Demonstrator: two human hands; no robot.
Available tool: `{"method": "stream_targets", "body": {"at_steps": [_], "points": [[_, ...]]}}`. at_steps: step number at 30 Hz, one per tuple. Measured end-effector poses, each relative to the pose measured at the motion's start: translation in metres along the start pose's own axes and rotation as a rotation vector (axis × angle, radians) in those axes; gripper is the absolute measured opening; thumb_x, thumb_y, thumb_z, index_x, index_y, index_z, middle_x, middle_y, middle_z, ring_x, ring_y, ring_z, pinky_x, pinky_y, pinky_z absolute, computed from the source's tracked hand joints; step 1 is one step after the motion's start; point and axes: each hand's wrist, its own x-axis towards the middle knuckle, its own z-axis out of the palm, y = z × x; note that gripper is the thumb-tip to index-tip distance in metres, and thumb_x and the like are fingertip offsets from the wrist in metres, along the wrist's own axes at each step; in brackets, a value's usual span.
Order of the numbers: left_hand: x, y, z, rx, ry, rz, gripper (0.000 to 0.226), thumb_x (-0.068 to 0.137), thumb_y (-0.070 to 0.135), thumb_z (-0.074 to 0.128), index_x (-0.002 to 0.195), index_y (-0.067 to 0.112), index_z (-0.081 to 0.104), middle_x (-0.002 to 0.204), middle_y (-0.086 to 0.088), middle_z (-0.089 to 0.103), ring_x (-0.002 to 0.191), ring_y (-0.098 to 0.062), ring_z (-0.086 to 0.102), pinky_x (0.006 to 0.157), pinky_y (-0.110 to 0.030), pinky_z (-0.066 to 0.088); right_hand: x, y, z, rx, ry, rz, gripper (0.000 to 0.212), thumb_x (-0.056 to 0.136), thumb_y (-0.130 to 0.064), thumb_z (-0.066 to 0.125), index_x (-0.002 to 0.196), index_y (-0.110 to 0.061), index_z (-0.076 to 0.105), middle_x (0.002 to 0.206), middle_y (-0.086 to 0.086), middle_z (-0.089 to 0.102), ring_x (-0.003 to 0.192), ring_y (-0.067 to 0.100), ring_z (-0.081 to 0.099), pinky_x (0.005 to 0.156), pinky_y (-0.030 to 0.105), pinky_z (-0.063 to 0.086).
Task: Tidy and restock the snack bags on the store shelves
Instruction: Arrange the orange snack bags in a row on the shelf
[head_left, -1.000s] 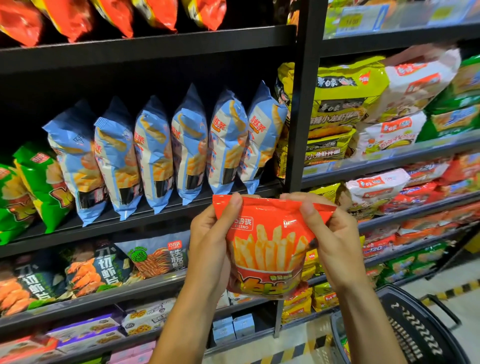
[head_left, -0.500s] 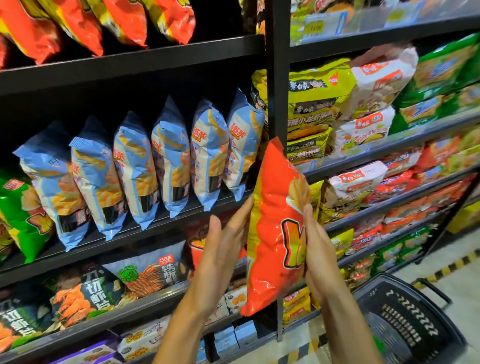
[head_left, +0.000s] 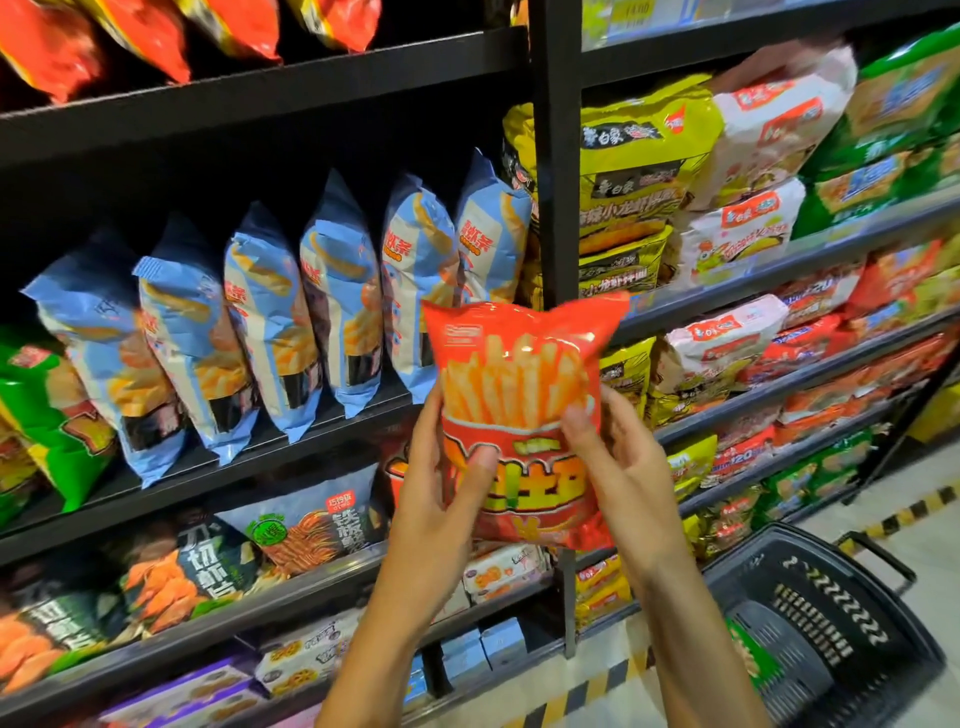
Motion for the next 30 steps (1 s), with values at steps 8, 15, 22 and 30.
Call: {"method": "stream_targets", "body": {"at_steps": [8,15,22,30], "points": [[0.005,0.004,0.002,-0.476,0.332,-0.402,0.043,0.08,0.047,0.055,0.106,0.016,0.073,0.088,-0.007,0.079,0.079,-0.022,0.075,0.074,-0.039,0.057,-0.013,-0.014,-0.013,-0.128,-0.461,-0.085,0.042,0.101,-0.005,0.055,0.141,-0.018,0.059,0.146,-0.009,0.061,0.141,0.012,0.051,0.109,0.025,0.046],[0.004,0.011,0.003,-0.069,0.28,-0.119,0.046,0.1,0.043,0.047,0.146,0.039,0.049,0.134,0.022,0.065,0.125,-0.002,0.062,0.095,-0.025,0.056,-0.02,-0.017,-0.013,-0.07,-0.434,-0.004,0.049,0.099,-0.018,0.065,0.144,-0.028,0.05,0.138,-0.017,0.065,0.132,0.006,0.058,0.1,0.019,0.05],[-0.009,0.034,-0.006,0.106,-0.312,0.043,0.075,0.102,0.017,0.057,0.16,0.04,0.015,0.157,0.031,0.038,0.145,0.004,0.037,0.111,-0.019,0.042,-0.011,-0.015,-0.033,0.059,-0.109,-0.079,0.038,0.088,-0.018,0.062,0.127,-0.017,0.063,0.115,-0.003,0.078,0.101,0.01,0.075,0.076,0.02,0.059],[-0.012,0.03,0.003,0.109,-0.169,0.071,0.055,0.101,0.017,0.053,0.152,0.037,0.042,0.153,0.021,0.049,0.144,-0.006,0.045,0.112,-0.03,0.045,-0.014,-0.009,-0.05,-0.085,-0.157,-0.121,0.085,0.081,-0.055,0.076,0.155,-0.037,0.038,0.163,-0.01,0.038,0.146,0.012,0.044,0.108,0.026,0.048]]}}
